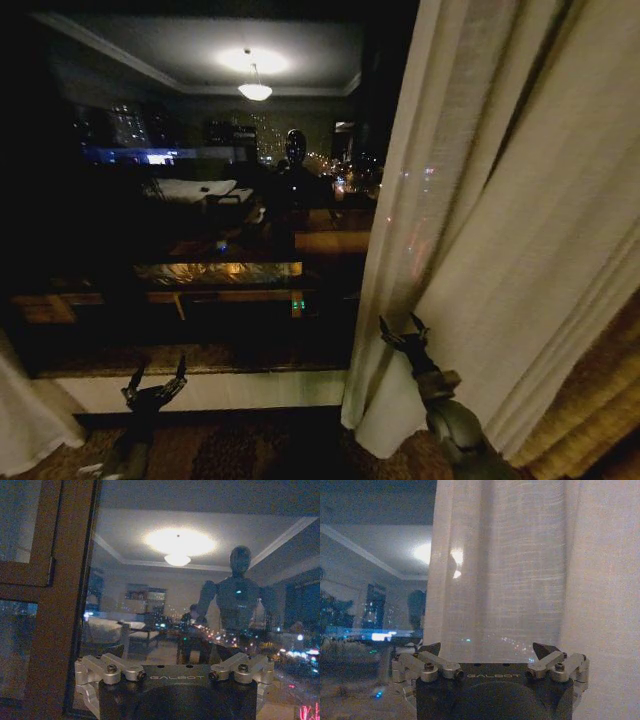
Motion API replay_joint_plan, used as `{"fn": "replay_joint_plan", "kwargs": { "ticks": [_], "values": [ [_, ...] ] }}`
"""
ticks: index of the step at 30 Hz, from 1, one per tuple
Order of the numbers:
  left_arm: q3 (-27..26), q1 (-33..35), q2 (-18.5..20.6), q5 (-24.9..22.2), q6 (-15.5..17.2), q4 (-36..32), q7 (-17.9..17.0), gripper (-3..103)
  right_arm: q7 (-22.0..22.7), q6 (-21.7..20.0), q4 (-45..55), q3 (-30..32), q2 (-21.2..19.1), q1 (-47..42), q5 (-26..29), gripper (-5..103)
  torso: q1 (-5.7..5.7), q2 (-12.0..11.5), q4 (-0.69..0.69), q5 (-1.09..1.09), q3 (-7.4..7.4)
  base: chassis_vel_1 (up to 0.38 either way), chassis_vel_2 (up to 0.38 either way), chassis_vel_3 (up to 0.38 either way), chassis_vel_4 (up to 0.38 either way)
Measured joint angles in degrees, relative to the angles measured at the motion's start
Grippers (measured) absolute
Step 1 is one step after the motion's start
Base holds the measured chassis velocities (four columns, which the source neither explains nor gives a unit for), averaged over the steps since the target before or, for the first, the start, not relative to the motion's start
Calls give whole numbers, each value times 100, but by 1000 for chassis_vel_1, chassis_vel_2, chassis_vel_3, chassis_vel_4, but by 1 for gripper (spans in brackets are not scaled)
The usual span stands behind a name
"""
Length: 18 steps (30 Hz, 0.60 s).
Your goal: Open the curtains by pulling them apart, changing their state from closed to fully open.
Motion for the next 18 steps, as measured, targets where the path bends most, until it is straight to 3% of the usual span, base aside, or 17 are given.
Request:
{"fn": "replay_joint_plan", "kwargs": {
  "ticks": [6, 10, 18],
  "values": [
    [1, 0, 0, 0, 0, 0, 0, 100, -161, 91, 419, -27, -43, -187, 175, 100, 1, -1, 0, 3, 0, 0, 0, 0, 0],
    [1, 0, 0, 0, 0, 0, 0, 100, -230, 91, 768, -369, 2, -119, 102, 100, 0, 0, 1, -1, 0, 0, 0, 0, 0],
    [1, 0, 0, 0, 0, 0, 0, 100, -121, 15, 552, -934, 69, 277, -146, 100, 1, -1, 1, 2, 0, 0, 0, 0, 0]
  ]
}}
